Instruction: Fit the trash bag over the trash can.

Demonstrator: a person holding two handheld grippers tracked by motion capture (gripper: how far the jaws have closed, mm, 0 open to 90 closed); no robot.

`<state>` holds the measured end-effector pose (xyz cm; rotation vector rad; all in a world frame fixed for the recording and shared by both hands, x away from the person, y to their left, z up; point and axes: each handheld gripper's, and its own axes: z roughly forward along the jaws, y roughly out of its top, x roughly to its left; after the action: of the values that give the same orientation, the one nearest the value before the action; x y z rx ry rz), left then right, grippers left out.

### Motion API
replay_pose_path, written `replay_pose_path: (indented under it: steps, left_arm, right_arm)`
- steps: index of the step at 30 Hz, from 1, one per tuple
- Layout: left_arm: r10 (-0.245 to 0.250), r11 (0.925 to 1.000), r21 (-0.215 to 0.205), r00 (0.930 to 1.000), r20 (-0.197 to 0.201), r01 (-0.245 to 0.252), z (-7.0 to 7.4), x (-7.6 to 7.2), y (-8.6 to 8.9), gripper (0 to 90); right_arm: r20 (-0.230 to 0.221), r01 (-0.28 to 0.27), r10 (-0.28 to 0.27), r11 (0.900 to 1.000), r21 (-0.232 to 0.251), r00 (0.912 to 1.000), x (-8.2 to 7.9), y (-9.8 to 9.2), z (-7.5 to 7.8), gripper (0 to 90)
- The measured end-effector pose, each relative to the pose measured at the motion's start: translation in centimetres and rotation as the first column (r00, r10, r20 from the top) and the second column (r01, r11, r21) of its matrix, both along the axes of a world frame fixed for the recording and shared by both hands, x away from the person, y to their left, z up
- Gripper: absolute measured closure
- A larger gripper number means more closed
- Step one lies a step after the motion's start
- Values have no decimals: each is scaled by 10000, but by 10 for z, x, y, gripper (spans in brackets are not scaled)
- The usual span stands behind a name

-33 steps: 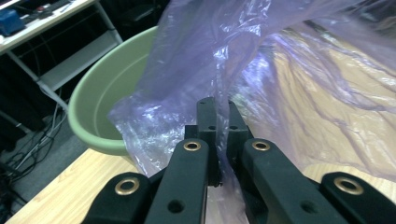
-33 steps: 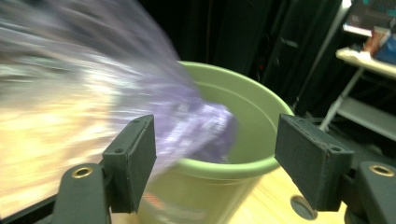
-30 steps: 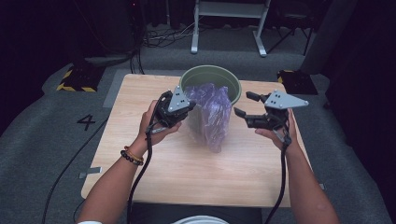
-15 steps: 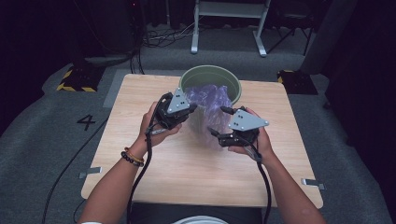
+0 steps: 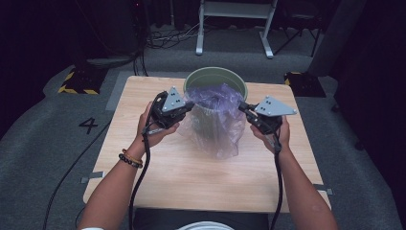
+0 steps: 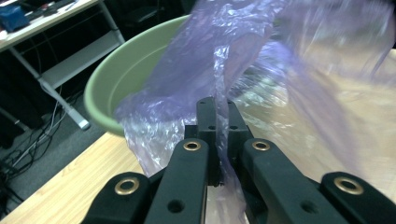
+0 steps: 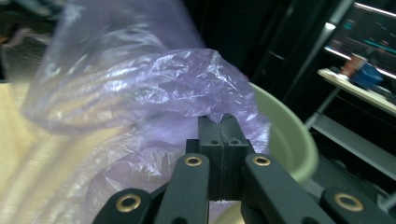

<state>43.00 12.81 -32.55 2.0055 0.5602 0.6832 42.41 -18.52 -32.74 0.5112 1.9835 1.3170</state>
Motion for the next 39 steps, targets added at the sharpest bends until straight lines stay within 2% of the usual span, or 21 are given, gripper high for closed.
replay_pose_path:
  steps: [4, 6, 7, 9, 12, 15, 16, 17, 20, 21, 23, 25, 27, 29, 30, 32, 34, 35, 36, 37, 39]
  left_arm:
    - [370, 9991, -220, 9993, -19, -370, -3, 10, 9, 898]
    - [508, 9982, -319, 9987, -48, -510, -4, 15, 13, 898]
    - [571, 9976, -376, 9984, -54, -573, -4, 16, 14, 898]
    - [721, 9963, -461, 9974, -65, -724, -4, 21, 18, 897]
    - [951, 9936, -592, 9953, -166, -959, -7, 29, 22, 895]
    - [1079, 9918, -668, 9938, -253, -1094, -9, 37, 23, 888]
    - [1166, 9909, -653, 9928, -262, -1181, -11, 40, 24, 881]
    - [1199, 9904, -657, 9924, -264, -1214, -12, 42, 24, 880]
    - [1285, 9877, -844, 9907, -448, -1319, -16, 49, 25, 863]
    - [1301, 9872, -870, 9903, -497, -1340, -18, 51, 24, 847]
    - [1370, 9865, -829, 9892, -528, -1411, -20, 54, 24, 821]
    - [1354, 9847, -1014, 9887, -639, -1414, -22, 57, 25, 788]
    - [1407, 9820, -1167, 9875, -704, -1482, -23, 59, 27, 756]
    - [1290, 9818, -1292, 9881, -842, -1392, -24, 62, 28, 737]
    - [1339, 9808, -1314, 9875, -832, -1441, -24, 63, 28, 715]
    - [1463, 9766, -1463, 9854, -873, -1579, -23, 65, 29, 697]
    - [1421, 9741, -1635, 9854, -937, -1560, -21, 67, 30, 648]
    - [1440, 9746, -1594, 9852, -926, -1575, -21, 68, 30, 649]
    - [1466, 9751, -1540, 9851, -902, -1592, -21, 68, 30, 649]
    - [1496, 9752, -1508, 9846, -905, -1620, -21, 69, 30, 649]
    - [1479, 9750, -1532, 9845, -940, -1611, -22, 71, 31, 648]
  right_arm:
    - [-71, 755, -755, 9971, -22, 9971, 15, -16, 5, 900]
    - [-320, 1107, -1104, 9938, 77, 9934, 26, -23, 5, 900]
    - [-377, 1348, -1346, 9909, 26, 9902, 32, -27, 4, 900]
    - [-726, 1551, -1532, 9877, 217, 9855, 43, -32, 3, 900]
    - [-815, 2028, -2016, 9792, 72, 9761, 59, -36, 0, 900]
    - [-1143, 2281, -2257, 9736, 82, 9675, 74, -38, -3, 900]
    - [-1231, 2322, -2288, 9726, 138, 9657, 78, -38, -4, 900]
    - [-1500, 2231, -2146, 9739, 421, 9651, 83, -40, -6, 900]
    - [-1691, 2484, -2364, 9672, 538, 9568, 92, -41, -9, 894]
    - [-1955, 2423, -2239, 9672, 761, 9548, 96, -42, -10, 890]
    - [-2177, 2469, -2244, 9656, 819, 9499, 100, -42, -12, 876]
    - [-2500, 2250, -1930, 9685, 1064, 9488, 104, -42, -15, 841]
    - [-2661, 2102, -1767, 9722, 1029, 9476, 104, -40, -18, 785]
    - [-2696, 2249, -1863, 9670, 1200, 9448, 103, -41, -18, 684]
    - [-2884, 2408, -1906, 9590, 1498, 9383, 103, -44, -17, 572]
    - [-2900, 2453, -1919, 9561, 1603, 9376, 104, -45, -17, 541]
    - [-2991, 2344, -1702, 9526, 1938, 9389, 103, -47, -15, 490]
    - [-3010, 2386, -1750, 9524, 1896, 9374, 102, -46, -14, 455]
    - [-3206, 2174, -1408, 9516, 2173, 9367, 102, -44, -13, 429]
    - [-3206, 2174, -1408, 9516, 2173, 9367, 102, -44, -13, 429]
    - [-3427, 2073, -1246, 9540, 2164, 9311, 104, -40, -13, 396]
